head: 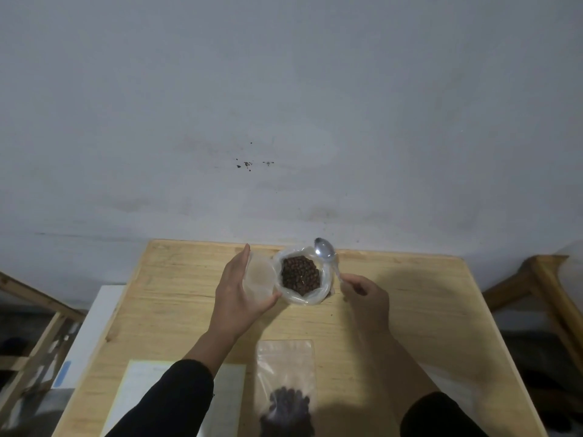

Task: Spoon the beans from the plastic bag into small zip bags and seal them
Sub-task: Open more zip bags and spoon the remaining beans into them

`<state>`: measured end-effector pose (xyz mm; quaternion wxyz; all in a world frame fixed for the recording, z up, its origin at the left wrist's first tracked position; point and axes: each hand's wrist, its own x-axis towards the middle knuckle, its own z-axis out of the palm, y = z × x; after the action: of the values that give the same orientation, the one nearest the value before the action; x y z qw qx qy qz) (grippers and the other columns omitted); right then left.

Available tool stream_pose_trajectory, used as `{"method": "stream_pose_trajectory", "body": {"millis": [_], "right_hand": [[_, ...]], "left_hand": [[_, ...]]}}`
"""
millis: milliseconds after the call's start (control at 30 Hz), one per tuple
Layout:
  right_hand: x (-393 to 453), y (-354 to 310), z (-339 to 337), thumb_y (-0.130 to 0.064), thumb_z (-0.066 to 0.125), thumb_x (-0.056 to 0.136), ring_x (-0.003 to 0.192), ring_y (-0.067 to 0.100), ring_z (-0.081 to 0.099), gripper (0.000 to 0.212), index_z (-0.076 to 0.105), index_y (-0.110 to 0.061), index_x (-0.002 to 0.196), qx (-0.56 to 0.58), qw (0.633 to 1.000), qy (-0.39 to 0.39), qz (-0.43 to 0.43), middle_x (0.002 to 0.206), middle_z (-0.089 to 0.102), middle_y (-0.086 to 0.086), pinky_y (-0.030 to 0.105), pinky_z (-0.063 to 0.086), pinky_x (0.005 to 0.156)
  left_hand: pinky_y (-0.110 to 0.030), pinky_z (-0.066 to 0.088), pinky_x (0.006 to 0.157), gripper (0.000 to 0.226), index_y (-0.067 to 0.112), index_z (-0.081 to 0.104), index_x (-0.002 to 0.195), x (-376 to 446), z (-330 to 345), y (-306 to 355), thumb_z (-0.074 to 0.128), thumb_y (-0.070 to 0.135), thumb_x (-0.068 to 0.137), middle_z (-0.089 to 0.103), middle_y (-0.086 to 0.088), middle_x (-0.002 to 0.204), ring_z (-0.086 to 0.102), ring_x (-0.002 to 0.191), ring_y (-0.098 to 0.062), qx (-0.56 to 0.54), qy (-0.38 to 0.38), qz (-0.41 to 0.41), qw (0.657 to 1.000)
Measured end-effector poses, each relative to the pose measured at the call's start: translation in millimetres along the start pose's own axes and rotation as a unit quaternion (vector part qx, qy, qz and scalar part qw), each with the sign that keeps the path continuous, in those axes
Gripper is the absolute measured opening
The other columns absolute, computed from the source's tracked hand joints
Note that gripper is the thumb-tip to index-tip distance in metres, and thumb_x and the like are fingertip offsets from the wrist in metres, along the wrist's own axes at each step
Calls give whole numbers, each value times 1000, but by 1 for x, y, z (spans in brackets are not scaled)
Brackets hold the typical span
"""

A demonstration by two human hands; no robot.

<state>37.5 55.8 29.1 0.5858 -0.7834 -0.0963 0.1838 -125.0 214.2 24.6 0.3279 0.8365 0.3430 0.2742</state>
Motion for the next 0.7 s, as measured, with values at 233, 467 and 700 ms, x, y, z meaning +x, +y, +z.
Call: {"method": "stream_pose_trajectory", "body": {"millis": [233, 467, 700], "right_hand": [[5, 4, 16, -6, 66, 76, 54, 9, 61, 9, 73, -11, 79, -51, 991, -89, 85, 64, 69, -3, 21, 51, 59], [6, 6, 13, -6, 70, 78, 72, 20, 62, 10, 70, -2, 87, 198, 970, -46, 132, 79, 68, 13, 24, 55, 67], [10, 7, 18, -6, 53, 91, 63, 0, 65, 16, 68, -12, 89, 102, 994, 17, 43, 79, 69, 4, 8, 49, 59]], "left_hand": [[-29, 36, 104, 106, 26, 24, 146, 1, 7, -1, 86, 35, 61, 41, 1, 141, 33, 125, -3, -34, -23, -24, 999], [-33, 37, 105, 104, 25, 23, 147, 6, 17, -5, 84, 37, 63, 37, -2, 140, 37, 127, -14, -37, -75, -49, 995], [-16, 24, 100, 106, 25, 21, 148, 10, 22, -4, 84, 36, 63, 35, -1, 141, 31, 124, -4, -26, -90, -44, 995]]}}
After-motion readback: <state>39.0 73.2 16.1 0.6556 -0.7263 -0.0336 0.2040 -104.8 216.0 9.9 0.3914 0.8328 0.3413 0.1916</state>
